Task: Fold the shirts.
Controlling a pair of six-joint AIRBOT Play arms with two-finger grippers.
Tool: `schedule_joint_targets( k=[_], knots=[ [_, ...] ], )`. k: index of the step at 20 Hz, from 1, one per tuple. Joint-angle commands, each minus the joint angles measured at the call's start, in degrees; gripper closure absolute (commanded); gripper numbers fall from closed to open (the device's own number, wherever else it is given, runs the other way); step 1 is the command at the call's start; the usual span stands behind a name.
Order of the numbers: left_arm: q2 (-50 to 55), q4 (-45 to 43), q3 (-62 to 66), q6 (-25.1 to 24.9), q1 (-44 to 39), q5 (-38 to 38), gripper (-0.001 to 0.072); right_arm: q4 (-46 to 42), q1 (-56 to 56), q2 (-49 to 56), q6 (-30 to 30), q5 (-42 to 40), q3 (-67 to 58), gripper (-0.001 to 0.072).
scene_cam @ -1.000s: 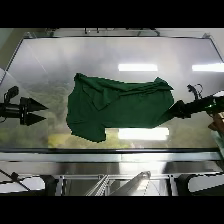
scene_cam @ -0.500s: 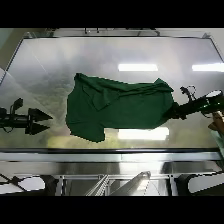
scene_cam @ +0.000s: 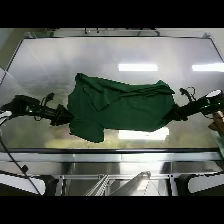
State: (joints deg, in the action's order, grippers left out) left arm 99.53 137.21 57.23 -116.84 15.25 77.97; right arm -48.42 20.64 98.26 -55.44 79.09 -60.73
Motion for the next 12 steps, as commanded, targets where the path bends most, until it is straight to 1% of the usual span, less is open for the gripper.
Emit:
schedule_joint_targets(
  k=[1, 2, 3, 6, 8, 9, 10, 11, 12],
  knots=[
    [4.7, 0.9, 3.8, 0.4, -5.5, 0.0, 0.0487, 1.1, 0.1, -1.8, 0.0, 0.9, -0.1, 0.0691],
    [5.2, 0.9, 4.3, 0.4, -6.0, 1.1, 0.0629, 1.1, 0.1, -2.5, 0.0, 1.4, -0.1, 0.0692],
    [5.1, 0.9, 4.6, 0.3, -6.1, 2.0, 0.0686, 1.0, 0.1, -3.2, 0.0, 2.2, -0.1, 0.0691],
    [1.3, 1.0, 4.6, 0.3, -5.0, 4.8, 0.0686, 1.1, 0.5, -6.3, 0.0, 6.1, -0.1, 0.0691],
    [-4.4, 1.9, 4.6, -0.3, -3.1, 9.1, 0.0685, 1.1, 1.5, -10.3, 0.1, 9.8, -0.1, 0.0691],
    [-8.1, 4.5, 4.6, -1.4, -2.0, 11.9, 0.0685, 1.4, 2.3, -13.0, 0.2, 11.4, -0.1, 0.0692],
    [-12.6, 9.0, 4.6, -2.9, -0.7, 14.7, 0.0686, 3.5, 3.4, -16.6, 0.2, 12.2, -0.1, 0.0692],
    [-17.5, 13.9, 4.6, -3.4, 0.5, 16.6, 0.0685, 6.9, 4.9, -20.2, 0.2, 13.2, -0.2, 0.0691],
    [-23.6, 18.3, 4.9, -3.4, 1.9, 18.0, 0.0685, 12.5, 7.0, -24.2, 0.7, 14.5, -0.7, 0.0692]
  ],
)
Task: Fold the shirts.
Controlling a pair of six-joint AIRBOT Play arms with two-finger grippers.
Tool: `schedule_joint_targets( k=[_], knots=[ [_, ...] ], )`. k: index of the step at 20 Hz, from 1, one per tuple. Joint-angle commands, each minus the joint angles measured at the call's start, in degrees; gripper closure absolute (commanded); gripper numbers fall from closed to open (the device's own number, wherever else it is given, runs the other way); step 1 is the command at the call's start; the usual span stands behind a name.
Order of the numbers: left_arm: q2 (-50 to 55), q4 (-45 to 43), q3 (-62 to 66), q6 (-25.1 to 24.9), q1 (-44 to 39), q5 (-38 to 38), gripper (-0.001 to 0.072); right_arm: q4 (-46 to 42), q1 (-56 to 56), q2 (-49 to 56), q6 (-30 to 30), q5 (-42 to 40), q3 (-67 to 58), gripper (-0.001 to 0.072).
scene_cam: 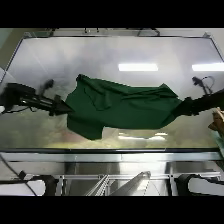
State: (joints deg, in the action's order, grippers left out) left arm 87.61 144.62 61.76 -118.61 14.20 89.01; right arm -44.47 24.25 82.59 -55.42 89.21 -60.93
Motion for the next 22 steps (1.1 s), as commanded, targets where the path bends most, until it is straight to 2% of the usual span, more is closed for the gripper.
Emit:
schedule_joint_targets(
  k=[1, 3, 4, 5, 7, 8, 9, 11, 14, 16, 18, 19, 20, 22],
  knots=[
    [-18.0, 14.1, 1.9, -1.5, 4.2, 8.4, 0.0684, 15.7, 5.5, -12.5, 1.7, 5.6, -1.1, 0.0692],
    [-30.8, 17.5, 8.1, -0.3, 6.6, 10.4, 0.0683, 36.9, 11.1, -22.4, 1.9, 8.0, -1.8, 0.0691],
    [-37.0, 17.8, 12.0, -0.4, 7.7, 8.9, 0.0683, 47.2, 13.9, -27.3, 1.9, 8.7, -1.9, 0.0691],
    [-42.9, 18.1, 15.7, -0.4, 9.1, 4.0, 0.0681, 60.6, 17.0, -32.5, 1.9, 8.6, -1.9, 0.0690],
    [-53.1, 18.1, 24.5, -0.3, 13.2, -7.6, 0.0680, 80.7, 21.1, -40.7, 2.4, 7.2, -3.0, 0.0690],
    [-55.9, 16.9, 30.7, -0.3, 16.4, -11.9, 0.0680, 87.5, 21.4, -43.1, 4.9, 7.3, -4.2, 0.0690],
    [-56.7, 15.7, 37.3, -0.3, 19.3, -13.9, 0.0680, 90.6, 21.4, -44.9, 6.3, 6.7, -5.6, 0.0690],
    [-53.2, 12.8, 49.0, 1.7, 19.0, -12.5, 0.0680, 90.9, 21.4, -48.4, 6.2, 1.5, -7.7, 0.0690],
    [-44.2, 9.2, 58.8, 4.9, 6.5, -9.7, 0.0680, 88.8, 21.4, -52.2, 8.4, -9.9, -10.3, 0.0690],
    [-37.9, -1.9, 61.6, 6.5, -4.3, -6.2, 0.0680, 73.9, 21.4, -51.8, 7.5, -15.7, -13.0, 0.0690],
    [-32.5, -11.9, 59.0, 7.1, -14.5, -1.3, 0.0679, 52.1, 21.4, -51.0, 1.7, -18.1, -13.4, 0.0690],
    [-30.0, -15.9, 55.8, 6.3, -18.0, -1.2, 0.0679, 42.2, 21.4, -49.7, -0.6, -17.3, -13.2, 0.0690],
    [-27.3, -20.6, 52.4, 5.4, -20.7, -2.5, 0.0679, 34.9, 21.3, -47.9, -1.7, -16.7, -12.1, 0.0690],
    [-20.3, -29.4, 47.1, 4.4, -22.7, -6.2, 0.0678, 26.9, 21.3, -44.7, -1.0, -16.6, -7.2, 0.0690]
  ],
)
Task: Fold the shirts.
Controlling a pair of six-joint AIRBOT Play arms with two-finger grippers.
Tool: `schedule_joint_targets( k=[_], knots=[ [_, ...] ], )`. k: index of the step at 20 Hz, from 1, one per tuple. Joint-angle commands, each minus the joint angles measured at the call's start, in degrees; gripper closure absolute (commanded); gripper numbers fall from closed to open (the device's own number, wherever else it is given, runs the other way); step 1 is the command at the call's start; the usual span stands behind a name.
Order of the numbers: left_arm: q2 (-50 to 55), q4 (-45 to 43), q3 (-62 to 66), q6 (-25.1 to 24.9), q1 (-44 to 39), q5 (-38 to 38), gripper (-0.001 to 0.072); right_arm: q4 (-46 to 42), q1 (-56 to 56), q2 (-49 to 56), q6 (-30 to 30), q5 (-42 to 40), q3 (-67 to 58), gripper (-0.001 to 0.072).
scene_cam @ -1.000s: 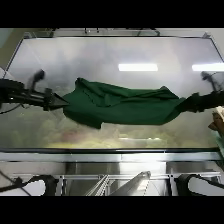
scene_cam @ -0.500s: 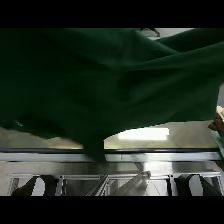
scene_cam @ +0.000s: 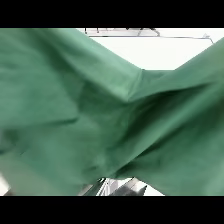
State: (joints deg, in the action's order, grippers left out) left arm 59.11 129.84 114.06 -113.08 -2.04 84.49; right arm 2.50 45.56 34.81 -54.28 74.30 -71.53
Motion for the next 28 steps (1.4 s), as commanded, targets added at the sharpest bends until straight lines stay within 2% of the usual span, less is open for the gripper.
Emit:
schedule_joint_targets(
  k=[1, 3, 5, 8, 11, 13, 15, 19, 25, 28],
  knots=[
    [11.6, -15.3, -7.0, -1.6, -5.9, -3.0, 0.0679, -21.7, -0.3, 5.1, -0.1, -2.1, 7.6, 0.0690],
    [19.6, -11.8, -9.1, -2.6, -1.6, -4.7, 0.0678, -21.1, -2.4, 10.4, 5.9, -5.1, 17.0, 0.0690],
    [28.6, -3.4, -9.7, -4.2, 3.9, -4.8, 0.0679, -21.2, -6.0, 17.5, 13.1, -12.6, 24.5, 0.0690],
    [40.5, 6.4, -9.9, -6.4, 9.6, -4.8, 0.0679, -20.1, -12.3, 31.7, 20.5, -23.9, 27.7, 0.0690],
    [49.9, 7.3, -9.8, -8.0, 10.2, -7.3, 0.0678, -9.1, -17.7, 46.0, 31.7, -31.5, 24.7, 0.0690],
    [53.3, 7.3, -9.8, -8.2, 10.2, -11.0, 0.0678, -1.9, -19.7, 53.5, 37.6, -32.0, 20.1, 0.0690],
    [55.2, 7.9, -8.5, -8.1, 10.7, -14.6, 0.0679, -0.5, -21.5, 58.8, 38.0, -32.1, 13.7, 0.0690],
    [57.8, 7.8, -1.6, -6.9, 10.4, -15.0, 0.0678, -0.5, -24.1, 63.2, 36.6, -33.8, 4.7, 0.0690],
    [57.9, 7.9, 1.5, -5.8, 10.1, -16.7, 0.0678, -1.0, -24.5, 63.8, 36.4, -34.8, 2.3, 0.0690],
    [57.9, 7.8, 1.4, -5.8, 10.1, -14.6, 0.0678, -2.5, -24.5, 63.8, 36.3, -31.3, 2.3, 0.0690]
  ],
)
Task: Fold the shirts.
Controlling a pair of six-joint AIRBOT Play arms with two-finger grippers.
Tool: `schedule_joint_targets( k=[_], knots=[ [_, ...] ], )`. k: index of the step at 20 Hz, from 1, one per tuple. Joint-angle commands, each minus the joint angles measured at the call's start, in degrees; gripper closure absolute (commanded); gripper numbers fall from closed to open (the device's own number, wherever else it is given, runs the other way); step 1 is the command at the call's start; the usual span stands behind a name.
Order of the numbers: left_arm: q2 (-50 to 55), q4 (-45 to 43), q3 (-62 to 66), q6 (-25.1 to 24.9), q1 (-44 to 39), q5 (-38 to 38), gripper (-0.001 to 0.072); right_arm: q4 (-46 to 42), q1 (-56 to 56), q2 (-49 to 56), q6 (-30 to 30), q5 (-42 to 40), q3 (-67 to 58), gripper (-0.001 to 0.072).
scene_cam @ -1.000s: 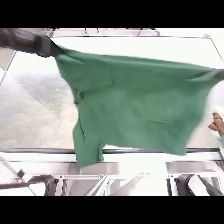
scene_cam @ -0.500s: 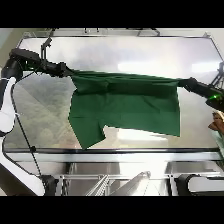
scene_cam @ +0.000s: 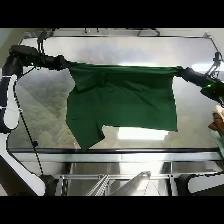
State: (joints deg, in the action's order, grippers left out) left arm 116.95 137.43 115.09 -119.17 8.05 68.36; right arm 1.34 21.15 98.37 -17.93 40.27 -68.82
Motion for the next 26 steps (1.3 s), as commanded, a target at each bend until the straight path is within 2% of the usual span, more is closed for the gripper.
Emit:
schedule_joint_targets(
  k=[1, 2, 6, 8, 13, 18, 19, 20, 21, 22, 23, 24, 25, 26],
  knots=[
    [0.1, 0.2, 0.4, 0.3, 0.0, 2.8, 0.0678, -3.1, -0.1, 0.3, 0.0, 4.2, -0.5, 0.0690],
    [0.1, 0.1, 0.4, 0.3, 0.0, 4.5, 0.0678, -6.1, -0.2, 0.3, -0.4, 5.3, -0.4, 0.0691],
    [0.1, 0.1, -2.6, 1.6, 0.0, 10.6, 0.0679, -20.1, 0.0, 0.2, -9.1, 7.0, -0.3, 0.0692],
    [0.1, 0.0, -7.1, 1.6, 0.0, 11.0, 0.0685, -25.4, -0.1, 0.3, -12.2, 7.5, -0.3, 0.0691],
    [0.1, 0.0, -16.9, 1.6, 0.0, 3.9, 0.0685, -26.5, -0.1, 1.5, -13.8, 8.7, 3.3, 0.0691],
    [0.1, 0.1, -18.9, 1.6, -0.2, 3.7, 0.0685, -28.8, -0.1, 1.7, -15.3, 8.7, 5.2, 0.0688],
    [0.1, 0.2, -18.9, 1.9, -0.2, 3.8, 0.0681, -28.8, -0.1, 1.7, -15.6, 8.9, 5.2, 0.0544],
    [0.1, 0.2, -18.5, 1.9, -0.2, 5.2, 0.0445, -28.8, 0.0, 1.5, -16.8, 9.3, 5.2, 0.0396],
    [0.1, 0.2, -17.8, 2.6, 0.0, 6.9, 0.0133, -28.9, 0.3, 0.9, -16.9, 10.5, 5.2, 0.0387],
    [0.1, 0.2, -16.6, 5.0, 0.4, 9.1, -0.0006, -29.5, 1.1, -0.3, -17.8, 12.2, 5.1, 0.0385],
    [0.1, 0.2, -15.0, 6.5, 1.3, 12.5, 0.0002, -31.7, 1.9, -2.0, -20.4, 13.3, 5.0, 0.0368],
    [0.1, 0.2, -13.1, 9.1, 2.3, 16.8, 0.0002, -36.1, 3.2, -4.5, -24.7, 13.9, 5.0, 0.0238],
    [-0.2, 0.2, -11.9, 11.2, 3.4, 21.2, 0.0002, -41.5, 4.5, -7.0, -29.3, 15.1, 5.0, 0.0201],
    [-1.0, 0.2, -11.9, 12.8, 4.6, 25.2, 0.0002, -47.0, 6.3, -9.4, -33.6, 17.6, 5.0, 0.0200]
  ],
)
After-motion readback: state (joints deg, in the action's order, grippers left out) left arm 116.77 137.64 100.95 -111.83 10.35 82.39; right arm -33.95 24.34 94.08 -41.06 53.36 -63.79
